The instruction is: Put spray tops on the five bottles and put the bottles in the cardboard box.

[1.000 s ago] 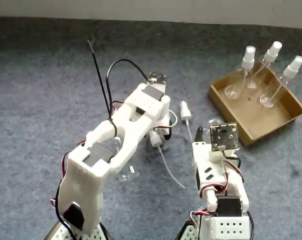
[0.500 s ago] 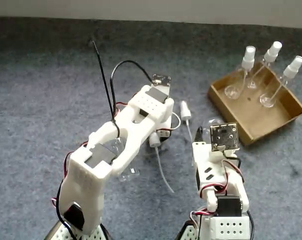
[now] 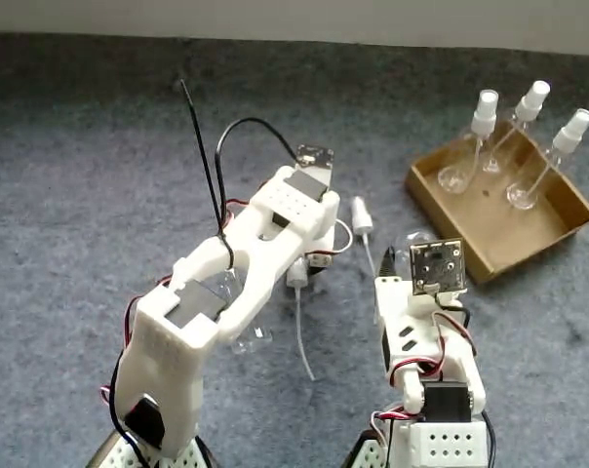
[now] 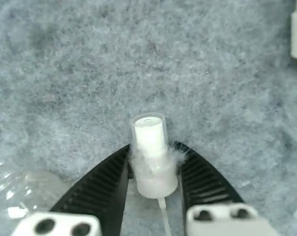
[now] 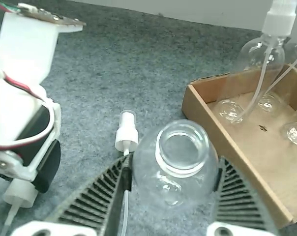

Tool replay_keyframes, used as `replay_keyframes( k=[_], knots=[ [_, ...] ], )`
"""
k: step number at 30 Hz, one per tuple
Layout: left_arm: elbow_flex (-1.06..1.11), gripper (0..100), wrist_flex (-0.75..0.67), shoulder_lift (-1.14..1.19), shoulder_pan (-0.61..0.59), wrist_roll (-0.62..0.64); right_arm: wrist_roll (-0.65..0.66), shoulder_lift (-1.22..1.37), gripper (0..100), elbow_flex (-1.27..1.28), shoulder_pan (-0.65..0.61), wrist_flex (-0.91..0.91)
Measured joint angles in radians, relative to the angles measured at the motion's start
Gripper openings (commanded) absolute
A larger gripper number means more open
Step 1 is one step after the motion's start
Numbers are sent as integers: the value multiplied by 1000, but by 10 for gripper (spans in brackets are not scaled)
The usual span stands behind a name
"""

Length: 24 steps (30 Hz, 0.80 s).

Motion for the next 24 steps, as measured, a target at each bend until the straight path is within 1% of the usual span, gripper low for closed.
replay_keyframes(
  k=[5, 9, 11, 15, 20, 23, 24],
  knots=[
    [-2, 21, 0, 0, 8, 0, 0, 0, 210, 0, 0, 0],
    [-26, 21, 3, 0, 49, 0, 0, 0, 210, 0, 0, -2],
    [-57, 21, 35, 0, 74, 0, 0, 0, 210, 0, 5, -2],
    [-195, 21, 166, 0, 100, 0, 0, 0, 210, 0, 5, -2],
    [-439, 21, 404, 0, 80, 0, 0, 0, 210, 0, 5, -2],
    [-526, 19, 446, 0, 25, -5, 0, 0, 210, 0, 5, -2],
    [-545, 11, 451, 0, 6, -28, 0, 0, 210, 0, 5, -2]
  ],
)
